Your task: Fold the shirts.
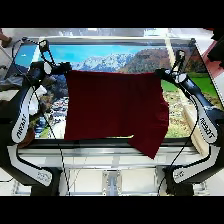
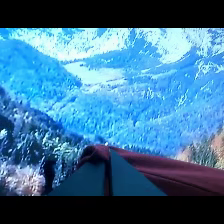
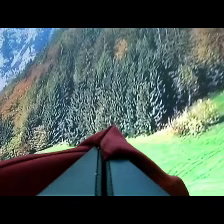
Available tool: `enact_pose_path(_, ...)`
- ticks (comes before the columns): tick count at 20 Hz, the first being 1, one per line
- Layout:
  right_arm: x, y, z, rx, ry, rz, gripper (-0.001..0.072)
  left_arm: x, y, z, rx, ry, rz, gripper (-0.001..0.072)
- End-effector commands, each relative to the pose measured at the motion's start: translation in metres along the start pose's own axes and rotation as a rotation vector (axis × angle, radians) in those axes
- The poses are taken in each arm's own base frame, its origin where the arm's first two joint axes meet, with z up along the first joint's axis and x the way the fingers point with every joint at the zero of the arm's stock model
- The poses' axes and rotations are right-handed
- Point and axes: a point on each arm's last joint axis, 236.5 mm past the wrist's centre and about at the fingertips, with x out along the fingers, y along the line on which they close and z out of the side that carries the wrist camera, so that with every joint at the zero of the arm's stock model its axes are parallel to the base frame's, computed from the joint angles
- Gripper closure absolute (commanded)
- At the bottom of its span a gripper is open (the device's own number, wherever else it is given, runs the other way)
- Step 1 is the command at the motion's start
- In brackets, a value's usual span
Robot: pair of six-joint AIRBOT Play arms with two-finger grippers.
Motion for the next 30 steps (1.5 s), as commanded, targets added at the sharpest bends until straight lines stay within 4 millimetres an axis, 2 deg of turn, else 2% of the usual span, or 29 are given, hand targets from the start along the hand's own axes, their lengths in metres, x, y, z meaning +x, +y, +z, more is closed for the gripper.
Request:
enact_pose_path(1, -0.010, 0.005, 0.021, -0.057, 0.015, 0.031, 0.0684, -0.001, 0.005, -0.017, 0.022, 0.085, 0.024, 0.0698)
enact_pose_path(2, -0.018, 0.008, 0.025, -0.080, 0.036, 0.044, 0.0684, -0.003, 0.002, -0.024, 0.034, 0.113, 0.015, 0.0698)
enact_pose_path(4, -0.033, 0.017, 0.018, -0.123, 0.111, 0.075, 0.0684, -0.008, -0.008, -0.043, 0.077, 0.196, -0.025, 0.0697)
enact_pose_path(5, -0.041, 0.020, 0.009, -0.150, 0.160, 0.085, 0.0684, -0.012, -0.015, -0.056, 0.109, 0.249, -0.044, 0.0698)
enact_pose_path(8, -0.064, 0.019, -0.033, -0.182, 0.369, 0.092, 0.0684, -0.021, -0.031, -0.089, 0.212, 0.368, -0.060, 0.0697)
enact_pose_path(10, -0.079, 0.009, -0.065, -0.214, 0.521, 0.070, 0.0684, -0.022, -0.032, -0.095, 0.274, 0.388, -0.025, 0.0697)
enact_pose_path(13, -0.093, -0.010, -0.108, -0.251, 0.676, 0.033, 0.0684, -0.024, -0.022, -0.102, 0.291, 0.417, 0.026, 0.0697)
enact_pose_path(17, -0.092, -0.023, -0.155, -0.233, 0.751, 0.015, 0.0684, -0.026, -0.013, -0.105, 0.310, 0.434, 0.058, 0.0698)
enact_pose_path(19, -0.088, -0.028, -0.171, -0.224, 0.754, 0.005, 0.0684, -0.024, -0.008, -0.110, 0.299, 0.448, 0.077, 0.0698)
enact_pose_path(22, -0.082, -0.034, -0.185, -0.198, 0.735, -0.019, 0.0684, -0.018, -0.001, -0.134, 0.298, 0.504, 0.087, 0.0698)
enact_pose_path(26, -0.076, -0.034, -0.186, -0.182, 0.707, -0.020, 0.0683, -0.013, 0.009, -0.164, 0.293, 0.569, 0.101, 0.0697)
enact_pose_path(30, -0.074, -0.030, -0.185, -0.166, 0.698, -0.011, 0.0681, -0.009, 0.010, -0.165, 0.276, 0.553, 0.105, 0.0697)
